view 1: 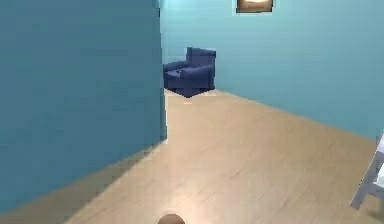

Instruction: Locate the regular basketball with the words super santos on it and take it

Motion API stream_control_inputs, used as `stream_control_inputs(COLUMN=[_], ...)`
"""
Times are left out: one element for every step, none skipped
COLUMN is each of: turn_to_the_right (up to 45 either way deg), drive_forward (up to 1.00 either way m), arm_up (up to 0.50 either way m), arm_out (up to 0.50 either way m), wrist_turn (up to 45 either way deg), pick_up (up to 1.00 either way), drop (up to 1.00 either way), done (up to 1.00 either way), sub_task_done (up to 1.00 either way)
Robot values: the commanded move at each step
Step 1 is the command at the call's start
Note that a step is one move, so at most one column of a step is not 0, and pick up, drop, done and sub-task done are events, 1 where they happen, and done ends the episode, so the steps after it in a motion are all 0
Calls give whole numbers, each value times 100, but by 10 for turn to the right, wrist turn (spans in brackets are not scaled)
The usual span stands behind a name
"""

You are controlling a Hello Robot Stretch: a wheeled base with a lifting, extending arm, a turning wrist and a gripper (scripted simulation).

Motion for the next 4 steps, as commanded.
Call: stream_control_inputs(turn_to_the_right=[-450,-450,450,30], drive_forward=[0,0,0,0], arm_up=[0,0,0,0], arm_out=[0,0,0,0], wrist_turn=[0,0,0,0], pick_up=[0,0,0,0], drop=[0,0,0,0], done=[0,0,0,0], sub_task_done=[0,0,0,0])
